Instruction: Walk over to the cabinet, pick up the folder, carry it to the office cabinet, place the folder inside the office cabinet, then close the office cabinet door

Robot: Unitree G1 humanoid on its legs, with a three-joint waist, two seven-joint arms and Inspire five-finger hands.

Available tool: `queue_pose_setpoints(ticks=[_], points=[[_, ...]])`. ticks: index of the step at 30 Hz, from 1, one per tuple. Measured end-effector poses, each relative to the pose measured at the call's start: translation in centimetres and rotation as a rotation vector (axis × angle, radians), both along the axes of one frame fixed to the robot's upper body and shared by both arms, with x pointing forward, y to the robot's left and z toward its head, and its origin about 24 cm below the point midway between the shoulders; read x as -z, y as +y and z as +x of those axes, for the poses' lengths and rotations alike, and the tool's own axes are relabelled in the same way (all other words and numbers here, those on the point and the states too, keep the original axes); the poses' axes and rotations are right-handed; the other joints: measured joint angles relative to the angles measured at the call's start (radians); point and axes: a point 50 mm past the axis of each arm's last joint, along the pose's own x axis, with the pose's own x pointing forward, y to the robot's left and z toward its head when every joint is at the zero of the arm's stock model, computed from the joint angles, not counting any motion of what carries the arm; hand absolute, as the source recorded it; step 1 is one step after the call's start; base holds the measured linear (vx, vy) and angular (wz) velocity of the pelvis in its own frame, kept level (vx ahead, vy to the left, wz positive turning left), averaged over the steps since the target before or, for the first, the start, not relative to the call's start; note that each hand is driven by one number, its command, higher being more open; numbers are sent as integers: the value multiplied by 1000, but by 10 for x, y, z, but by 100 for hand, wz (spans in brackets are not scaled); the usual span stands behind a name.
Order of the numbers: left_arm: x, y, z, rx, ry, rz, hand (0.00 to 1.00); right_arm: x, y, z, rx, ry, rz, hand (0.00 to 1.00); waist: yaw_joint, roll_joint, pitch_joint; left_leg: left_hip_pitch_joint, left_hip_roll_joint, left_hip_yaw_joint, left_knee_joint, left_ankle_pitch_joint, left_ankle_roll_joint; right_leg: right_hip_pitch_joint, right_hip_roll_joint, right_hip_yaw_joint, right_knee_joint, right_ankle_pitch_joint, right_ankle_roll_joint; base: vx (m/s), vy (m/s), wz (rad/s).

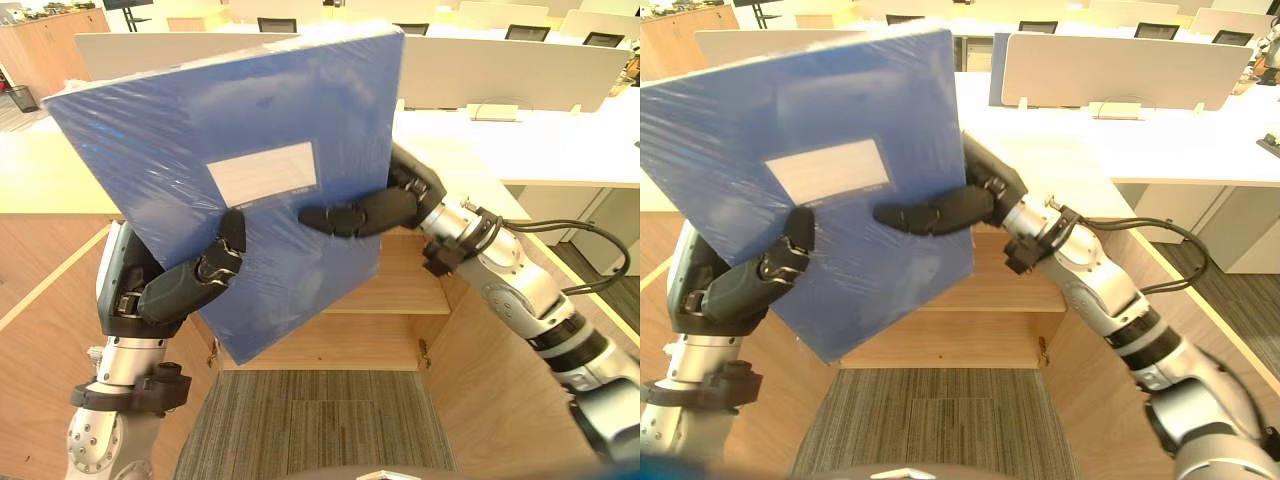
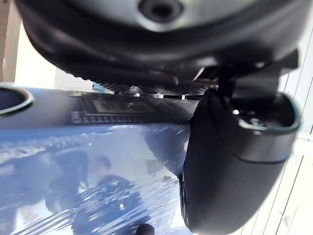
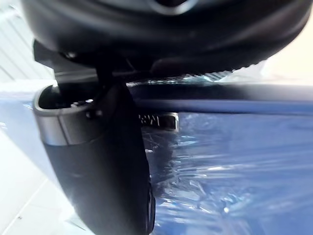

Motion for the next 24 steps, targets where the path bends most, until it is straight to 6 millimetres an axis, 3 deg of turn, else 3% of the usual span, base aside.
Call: queue_pose_setpoints(ticks=[1,6,11,15,18,21,24], points=[[0,0,0,8,12,39,100,8,-6,-2,-20,59,-42,0,2,-4,1,0,0,0,-2,0,0,0,0,0,0,-1,0,0,0,0],[7,2,0,45,67,81,100,21,-23,-15,-89,159,-155,0,9,-19,4,0,0,1,-5,0,-1,-8,0,1,0,-2,1,0,0,0],[45,0,10,184,235,-91,100,19,-29,-14,-46,112,-226,0,19,-20,3,2,1,12,-4,-1,-3,-10,1,9,0,-3,0,0,0,-3],[90,6,12,239,416,-217,100,21,-19,-21,-30,-36,-325,0,24,-19,3,-1,7,30,-3,-4,-6,-28,6,31,7,-3,-1,-4,12,-15],[119,-2,6,273,528,-260,100,33,-12,-28,-24,-109,-383,0,24,-19,3,0,8,33,-1,-6,-9,-31,5,35,14,-4,-2,-3,29,-7],[154,-1,-4,248,678,-217,100,52,-2,-33,-36,-147,-464,0,24,-15,3,-4,10,42,1,-6,-9,-40,6,44,20,-4,-2,-13,27,-8],[205,-4,-22,254,941,-161,100,91,8,-34,-78,-90,-587,0,23,-9,3,-17,10,47,10,-9,-3,-47,7,49,21,-5,-2,-35,24,-4]])
